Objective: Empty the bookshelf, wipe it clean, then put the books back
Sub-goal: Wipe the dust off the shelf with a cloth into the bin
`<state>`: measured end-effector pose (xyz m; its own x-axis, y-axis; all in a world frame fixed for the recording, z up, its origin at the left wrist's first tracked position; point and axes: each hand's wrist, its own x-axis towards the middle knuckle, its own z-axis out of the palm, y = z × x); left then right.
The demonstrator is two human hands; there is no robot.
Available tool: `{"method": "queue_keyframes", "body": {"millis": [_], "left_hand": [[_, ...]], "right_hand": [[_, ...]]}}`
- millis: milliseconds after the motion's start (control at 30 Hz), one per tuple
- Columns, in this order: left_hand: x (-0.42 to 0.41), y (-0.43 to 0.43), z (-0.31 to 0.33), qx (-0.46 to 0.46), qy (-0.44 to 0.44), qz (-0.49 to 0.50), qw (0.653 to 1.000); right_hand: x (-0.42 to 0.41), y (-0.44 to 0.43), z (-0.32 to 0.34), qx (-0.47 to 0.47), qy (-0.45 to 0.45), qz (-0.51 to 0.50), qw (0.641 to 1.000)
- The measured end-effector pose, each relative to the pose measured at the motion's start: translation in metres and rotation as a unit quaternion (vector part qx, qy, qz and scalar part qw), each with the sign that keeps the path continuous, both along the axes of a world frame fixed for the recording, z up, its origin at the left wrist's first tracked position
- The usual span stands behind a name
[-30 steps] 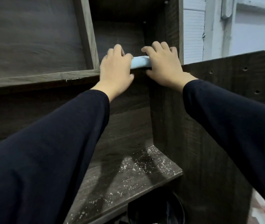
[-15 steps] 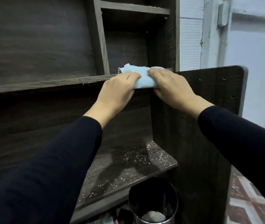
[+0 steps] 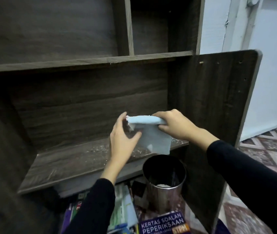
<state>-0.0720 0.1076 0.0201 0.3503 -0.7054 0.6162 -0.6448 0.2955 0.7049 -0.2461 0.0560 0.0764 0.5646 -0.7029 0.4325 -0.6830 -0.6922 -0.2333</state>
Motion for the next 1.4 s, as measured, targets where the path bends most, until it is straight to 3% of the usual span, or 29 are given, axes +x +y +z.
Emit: {"method": "queue_keyframes", "body": {"millis": [33,100,233,333,500,667,800,900,1000,1200,1400], "left_hand": [[-0.002,0.007,-0.013,0.042,0.119,-0.015,0.992],[-0.005,0.021,-0.037,0.113,0.316,-0.073,0.939],[-0.007,0.042,-0.07,0.17,0.509,-0.205,0.818],[-0.009,0.047,-0.085,0.189,0.597,-0.226,0.746],[-0.008,0.049,-0.106,0.223,0.644,-0.155,0.715],[0.0,0.048,-0.11,0.152,0.756,-0.134,0.623],[0.009,0.042,-0.11,0.112,0.764,-0.137,0.62],[0.01,0.043,-0.111,0.161,0.734,-0.171,0.637],[0.007,0.041,-0.115,0.214,0.696,-0.175,0.663],[0.019,0.035,-0.12,0.223,0.671,-0.211,0.675],[0.017,0.017,-0.136,0.285,0.612,-0.234,0.699]], "right_hand": [[0.001,0.005,-0.005,0.036,-0.03,0.011,0.999],[0.005,0.013,-0.015,0.1,-0.069,0.029,0.992],[0.011,0.022,-0.036,0.22,-0.081,0.063,0.97],[0.017,0.029,-0.054,0.247,-0.081,0.036,0.965],[0.04,0.053,-0.093,0.136,-0.002,-0.054,0.989],[0.064,0.078,-0.128,0.093,0.08,-0.043,0.992],[0.069,0.083,-0.141,0.13,0.016,-0.02,0.991],[0.07,0.074,-0.151,0.165,-0.047,0.011,0.985],[0.067,0.062,-0.159,0.21,-0.137,-0.02,0.968],[0.061,0.046,-0.166,0.429,-0.267,-0.054,0.861],[0.052,0.045,-0.159,0.506,-0.277,-0.069,0.814]]}}
